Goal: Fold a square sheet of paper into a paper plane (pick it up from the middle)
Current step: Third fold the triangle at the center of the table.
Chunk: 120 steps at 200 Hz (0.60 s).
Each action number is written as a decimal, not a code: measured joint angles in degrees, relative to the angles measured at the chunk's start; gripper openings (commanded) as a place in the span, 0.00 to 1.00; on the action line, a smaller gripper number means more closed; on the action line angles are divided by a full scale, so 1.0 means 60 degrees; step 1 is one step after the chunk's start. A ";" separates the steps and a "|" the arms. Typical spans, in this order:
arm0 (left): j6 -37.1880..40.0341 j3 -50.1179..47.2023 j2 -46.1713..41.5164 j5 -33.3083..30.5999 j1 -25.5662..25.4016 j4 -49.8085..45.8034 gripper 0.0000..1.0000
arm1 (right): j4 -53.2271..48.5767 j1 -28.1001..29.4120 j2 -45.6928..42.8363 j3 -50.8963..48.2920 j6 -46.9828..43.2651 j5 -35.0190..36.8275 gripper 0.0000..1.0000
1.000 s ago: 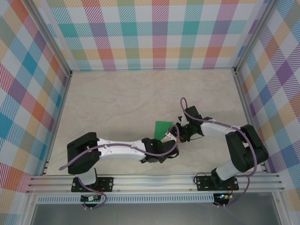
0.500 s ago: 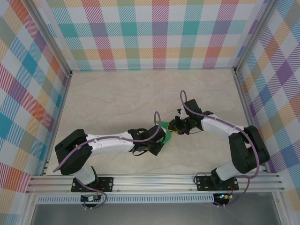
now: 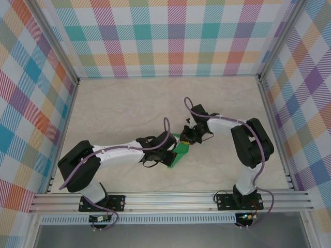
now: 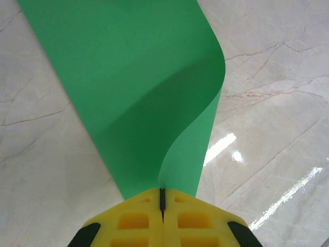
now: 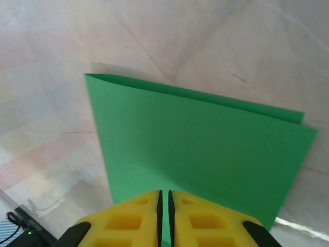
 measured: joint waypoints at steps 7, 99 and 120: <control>0.0000 0.0000 0.0000 0.0047 0.0069 0.0007 0.00 | -0.0069 0.0004 0.0102 0.0055 -0.0062 0.0055 0.13; 0.0149 0.0117 0.0433 0.0492 0.0805 0.0062 0.00 | -0.0240 0.0058 0.0291 0.0153 -0.0408 0.0233 0.14; 0.0237 0.0182 0.0597 0.0481 0.0878 0.0066 0.00 | -0.0240 0.0058 0.0291 0.0153 -0.0408 0.0233 0.14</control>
